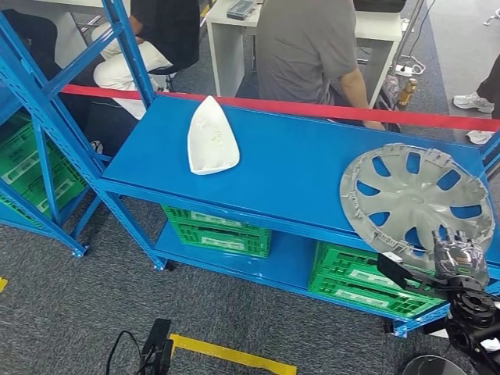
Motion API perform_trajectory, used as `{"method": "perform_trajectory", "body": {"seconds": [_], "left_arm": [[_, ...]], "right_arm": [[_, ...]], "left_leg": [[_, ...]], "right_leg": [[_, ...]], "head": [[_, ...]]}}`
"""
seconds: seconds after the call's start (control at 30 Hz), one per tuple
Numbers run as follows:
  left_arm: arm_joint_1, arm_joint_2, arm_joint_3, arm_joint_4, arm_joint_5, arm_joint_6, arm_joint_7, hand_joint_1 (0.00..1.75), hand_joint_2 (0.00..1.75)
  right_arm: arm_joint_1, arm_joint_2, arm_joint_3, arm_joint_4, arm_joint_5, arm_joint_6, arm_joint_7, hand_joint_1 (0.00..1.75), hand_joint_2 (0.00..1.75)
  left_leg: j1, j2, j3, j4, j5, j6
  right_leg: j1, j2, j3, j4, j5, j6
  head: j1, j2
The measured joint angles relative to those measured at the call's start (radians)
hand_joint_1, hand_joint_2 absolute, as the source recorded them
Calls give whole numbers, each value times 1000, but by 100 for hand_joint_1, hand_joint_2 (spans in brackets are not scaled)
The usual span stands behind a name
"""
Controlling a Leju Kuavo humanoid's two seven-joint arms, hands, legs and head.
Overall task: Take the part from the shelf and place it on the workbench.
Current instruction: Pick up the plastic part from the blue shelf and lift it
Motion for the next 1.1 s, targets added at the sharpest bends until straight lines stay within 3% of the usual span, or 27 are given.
{"method": "perform_trajectory", "body": {"seconds": [0.43,0.87,1.1], "left_arm": [[0,0,0,0,-5,0,1,0,0],[0,0,0,0,-5,0,1,0,0],[0,-1,0,0,-6,0,1,0,0]], "right_arm": [[-22,1,15,79,67,-118,-3,0,175],[-23,1,21,129,79,-136,-3,0,175],[-27,3,21,158,121,-207,-7,0,175]], "left_leg": [[0,0,0,0,0,0],[0,0,0,0,0,0],[0,0,0,0,0,0]], "right_leg": [[0,0,0,0,0,0],[0,0,0,0,0,0],[0,0,0,0,0,0]], "head": [[0,0],[0,0],[0,0]]}}
